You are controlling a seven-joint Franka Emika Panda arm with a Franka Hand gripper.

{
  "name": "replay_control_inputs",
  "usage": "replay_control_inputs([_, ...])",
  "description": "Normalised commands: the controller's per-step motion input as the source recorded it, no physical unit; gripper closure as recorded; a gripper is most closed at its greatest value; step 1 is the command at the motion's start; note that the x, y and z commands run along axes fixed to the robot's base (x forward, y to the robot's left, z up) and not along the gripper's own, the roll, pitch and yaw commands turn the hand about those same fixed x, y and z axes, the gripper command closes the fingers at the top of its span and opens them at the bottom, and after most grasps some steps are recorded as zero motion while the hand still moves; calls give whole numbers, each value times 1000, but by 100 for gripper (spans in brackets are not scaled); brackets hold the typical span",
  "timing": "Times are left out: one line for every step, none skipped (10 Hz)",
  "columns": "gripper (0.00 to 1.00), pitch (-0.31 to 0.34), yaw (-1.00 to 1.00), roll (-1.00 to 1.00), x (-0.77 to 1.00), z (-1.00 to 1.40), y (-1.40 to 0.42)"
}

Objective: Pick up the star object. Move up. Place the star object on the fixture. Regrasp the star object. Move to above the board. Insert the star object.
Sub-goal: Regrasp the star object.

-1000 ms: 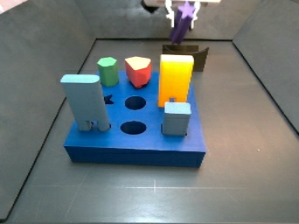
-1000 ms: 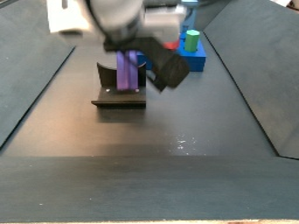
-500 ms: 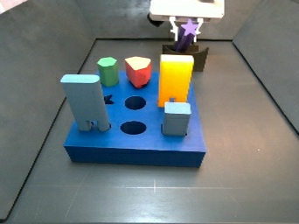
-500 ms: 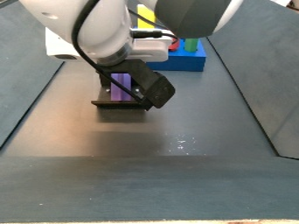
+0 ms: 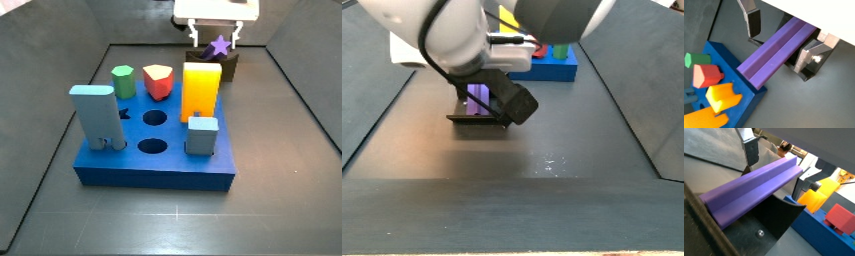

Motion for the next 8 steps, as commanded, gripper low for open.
replay_control_inputs([0, -9, 3, 43, -10, 1000, 7])
replay_control_inputs([0, -1, 10, 47, -19, 1000, 5])
replay_control_inputs([0, 19, 20, 57, -28, 1000, 1])
replay_control_inputs([0, 30, 21, 58, -28, 1000, 2])
replay_control_inputs([0, 52, 18, 54, -32, 966, 3])
replay_control_inputs([0, 64, 12, 47, -31, 820, 4])
replay_control_inputs([0, 74, 3, 45, -31, 670, 4])
replay_control_inputs([0, 82, -10, 45, -22, 471, 6])
